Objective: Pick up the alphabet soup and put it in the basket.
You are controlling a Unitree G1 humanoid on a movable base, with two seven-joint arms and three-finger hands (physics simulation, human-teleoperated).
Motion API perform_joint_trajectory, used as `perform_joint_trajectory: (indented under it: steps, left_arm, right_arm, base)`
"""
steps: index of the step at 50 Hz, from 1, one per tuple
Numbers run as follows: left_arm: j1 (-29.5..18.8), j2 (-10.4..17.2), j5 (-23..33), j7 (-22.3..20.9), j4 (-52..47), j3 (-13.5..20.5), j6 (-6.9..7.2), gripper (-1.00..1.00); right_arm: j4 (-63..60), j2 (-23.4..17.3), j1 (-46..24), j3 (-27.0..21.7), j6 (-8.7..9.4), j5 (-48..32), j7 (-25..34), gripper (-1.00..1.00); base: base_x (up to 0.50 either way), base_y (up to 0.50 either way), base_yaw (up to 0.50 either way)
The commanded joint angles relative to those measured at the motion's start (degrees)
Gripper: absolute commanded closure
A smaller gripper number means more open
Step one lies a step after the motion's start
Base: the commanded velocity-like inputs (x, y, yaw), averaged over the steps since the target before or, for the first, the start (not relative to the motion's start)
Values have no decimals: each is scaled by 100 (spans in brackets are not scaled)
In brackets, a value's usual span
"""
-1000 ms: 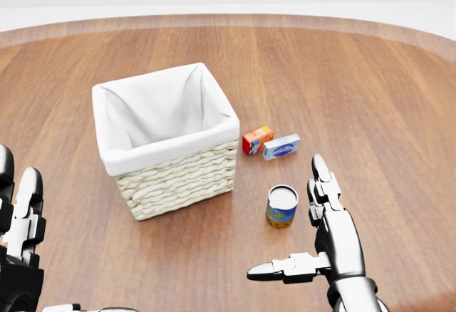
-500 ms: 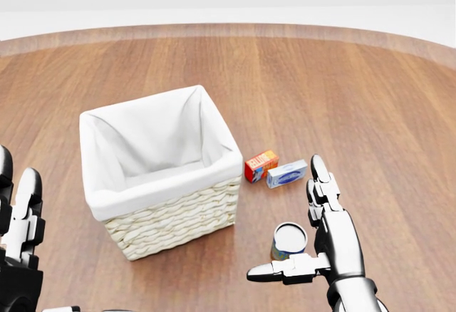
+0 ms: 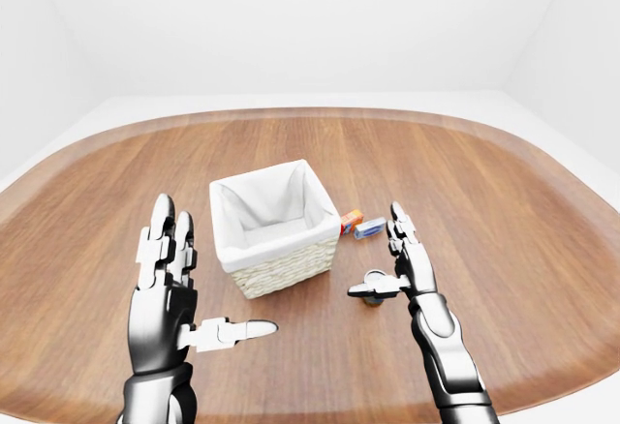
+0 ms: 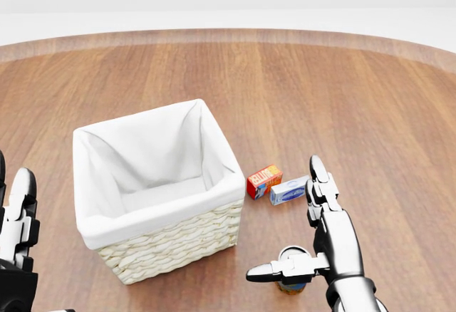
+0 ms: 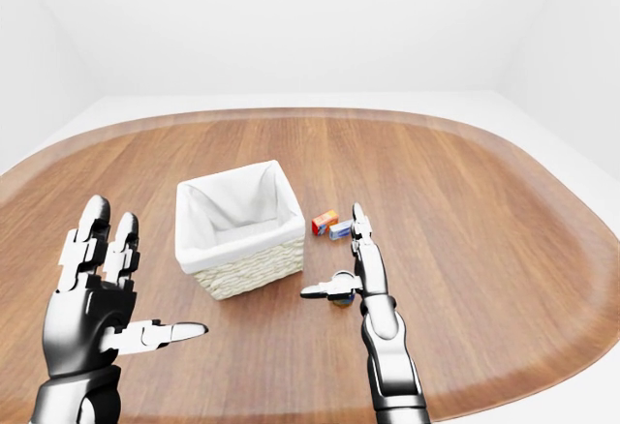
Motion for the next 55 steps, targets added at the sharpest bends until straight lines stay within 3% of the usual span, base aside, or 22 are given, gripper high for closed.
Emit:
perform_joint_trajectory:
  steps: [1,9,12,20,26,28,31,50,55]
  left_arm:
    - [-5,-8,-14,-24,-8,20,18,-100]
    - [34,-20,18,-16,-43,-8,6,-100]
    - [42,-9,17,-9,-35,-26,-7,-100]
    - [20,-2,24,2,-6,-25,-8,-100]
    - [-32,0,-2,-1,33,21,27,-100]
    - [-42,-4,-4,-9,43,23,35,-100]
    - [-58,-5,13,-1,58,20,39,-100]
    - [-121,3,21,4,66,10,148,-100]
    - [-108,-2,7,6,12,35,169,-100]
  right_arm:
    - [58,-3,-29,-7,-21,-5,-2,-100]
    - [53,-1,-25,-7,-20,-15,-16,-100]
    - [89,9,-17,-9,-148,-15,-41,-100]
    - [329,-7,-111,-24,-235,-72,-84,-100]
    - [354,-38,-195,-118,-159,-60,-168,-100]
    - [469,-51,-259,-156,-200,-86,-240,-100]
    - [995,-118,-446,-236,-450,-147,-325,-100]
    - [2190,-231,-873,-331,-450,-199,-491,-100]
    - [2615,-266,-531,-276,-450,-402,-509,-100]
  base:
    - [27,0,0]
    - [27,0,0]
    - [7,0,0]
    - [0,0,0]
    - [0,0,0]
    - [0,0,0]
    - [0,0,0]
    - [0,0,0]
    - [0,0,0]
